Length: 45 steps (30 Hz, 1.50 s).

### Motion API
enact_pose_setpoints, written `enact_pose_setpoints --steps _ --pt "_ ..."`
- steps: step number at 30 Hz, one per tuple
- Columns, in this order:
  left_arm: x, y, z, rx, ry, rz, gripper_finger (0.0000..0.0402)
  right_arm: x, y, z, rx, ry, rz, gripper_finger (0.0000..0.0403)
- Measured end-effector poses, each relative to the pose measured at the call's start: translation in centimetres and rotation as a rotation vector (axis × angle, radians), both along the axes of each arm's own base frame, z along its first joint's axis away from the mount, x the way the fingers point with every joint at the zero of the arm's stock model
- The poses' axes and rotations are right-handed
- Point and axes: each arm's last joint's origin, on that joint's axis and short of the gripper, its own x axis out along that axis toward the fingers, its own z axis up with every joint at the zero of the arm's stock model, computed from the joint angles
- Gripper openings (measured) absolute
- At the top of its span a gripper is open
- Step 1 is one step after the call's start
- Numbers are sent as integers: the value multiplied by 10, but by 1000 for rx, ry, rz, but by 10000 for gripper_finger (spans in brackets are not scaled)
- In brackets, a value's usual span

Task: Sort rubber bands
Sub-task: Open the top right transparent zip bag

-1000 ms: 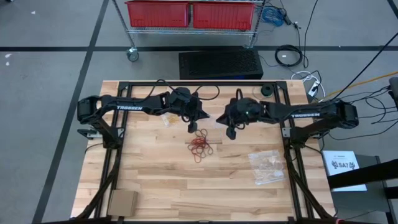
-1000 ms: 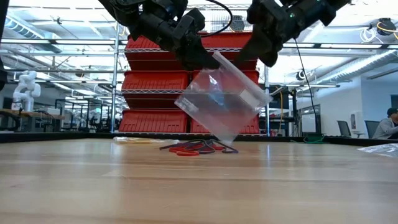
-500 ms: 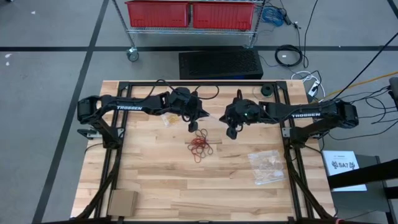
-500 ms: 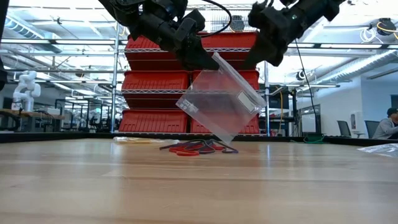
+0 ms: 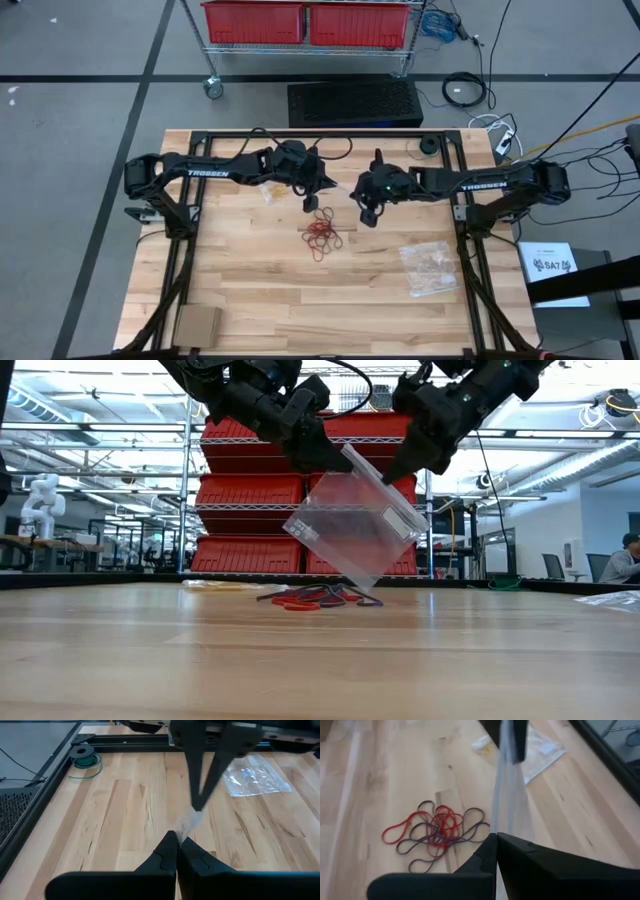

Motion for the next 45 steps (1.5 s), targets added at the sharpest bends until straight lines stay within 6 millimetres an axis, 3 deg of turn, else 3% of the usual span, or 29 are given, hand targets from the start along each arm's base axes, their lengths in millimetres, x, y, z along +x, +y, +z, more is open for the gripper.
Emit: enact_pose_setpoints --steps 9,16,19,24,31,34,40,45 --pt "0 0 0 0 1 0 0 4 -6 2 -44 -41 -43 0" --pt "0 0 0 -1 0 0 0 13 -6 -8 -4 -35 -13 0" --pt "0 0 0 -1 1 0 0 14 -8 -12 -30 -24 -91 2" --pt "0 0 0 -2 2 -1 0 15 -13 -12 -77 -36 -198 35" --pt "0 -1 0 -3 5 -2 0 20 -11 -7 -37 -99 -98 92" --pt "0 -1 0 -3 5 -2 0 22 -11 -11 -38 -85 -89 82" --pt "0 -1 0 -2 1 -2 0 29 -11 -26 -40 -41 -79 8" --pt "0 -1 0 -5 1 -1 0 31 -11 -26 -40 -47 -51 2"
